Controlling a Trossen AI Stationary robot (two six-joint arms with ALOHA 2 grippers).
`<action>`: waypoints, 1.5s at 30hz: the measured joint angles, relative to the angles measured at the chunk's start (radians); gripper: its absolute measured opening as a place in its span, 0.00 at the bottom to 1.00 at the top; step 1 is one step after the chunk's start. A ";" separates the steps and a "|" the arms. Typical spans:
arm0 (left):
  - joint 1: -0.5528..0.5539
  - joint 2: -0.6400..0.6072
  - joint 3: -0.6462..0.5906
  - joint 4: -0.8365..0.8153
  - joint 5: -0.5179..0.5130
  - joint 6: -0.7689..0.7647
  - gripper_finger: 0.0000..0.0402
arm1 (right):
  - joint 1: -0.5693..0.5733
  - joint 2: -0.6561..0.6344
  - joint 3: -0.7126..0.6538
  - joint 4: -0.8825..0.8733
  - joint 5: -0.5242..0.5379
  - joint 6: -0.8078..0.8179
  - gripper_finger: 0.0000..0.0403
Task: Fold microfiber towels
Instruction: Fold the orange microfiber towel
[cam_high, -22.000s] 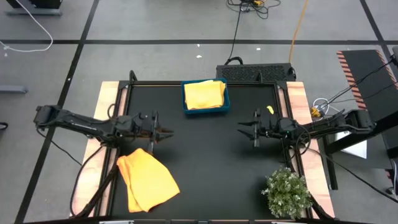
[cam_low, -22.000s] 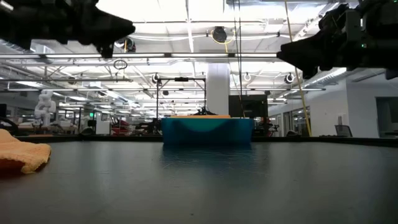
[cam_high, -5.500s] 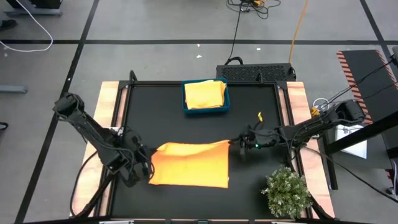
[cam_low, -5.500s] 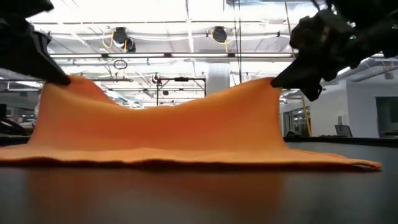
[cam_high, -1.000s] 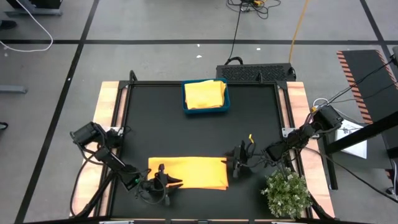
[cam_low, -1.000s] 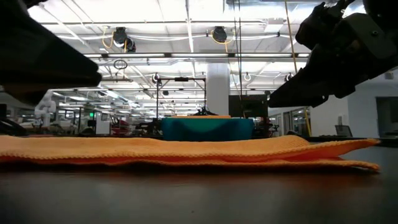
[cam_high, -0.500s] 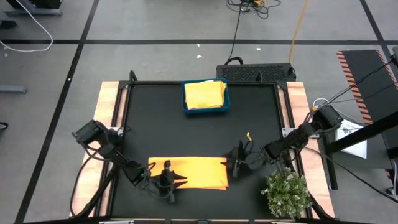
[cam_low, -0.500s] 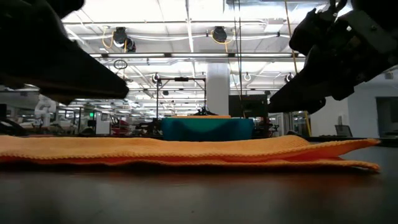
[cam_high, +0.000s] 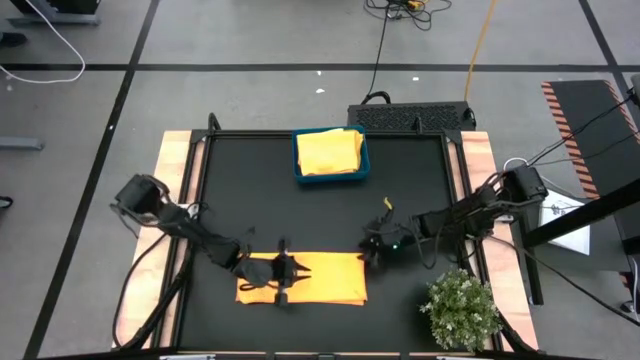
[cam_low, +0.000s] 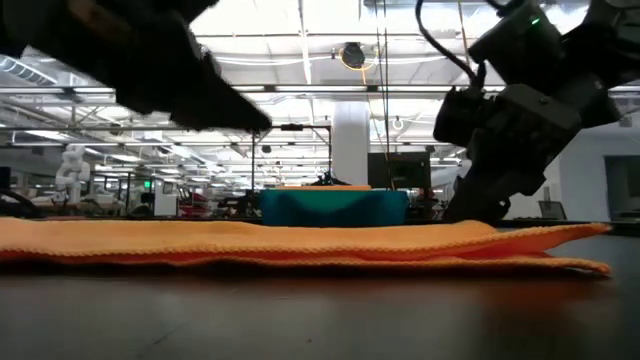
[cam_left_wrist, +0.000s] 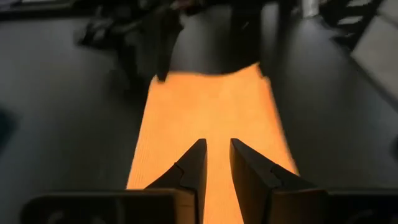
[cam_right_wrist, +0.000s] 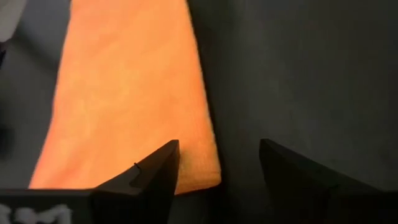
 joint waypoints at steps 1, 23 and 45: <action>0.009 -0.020 -0.005 0.001 0.026 0.021 0.18 | -0.013 0.000 0.000 -0.003 -0.033 -0.001 0.54; 0.251 -0.047 -0.093 0.180 0.354 0.094 0.18 | -0.061 0.000 0.000 0.008 -0.165 -0.152 0.02; 0.463 0.135 0.174 0.010 0.732 0.061 0.19 | -0.067 -0.007 0.041 0.186 -0.162 -0.249 0.00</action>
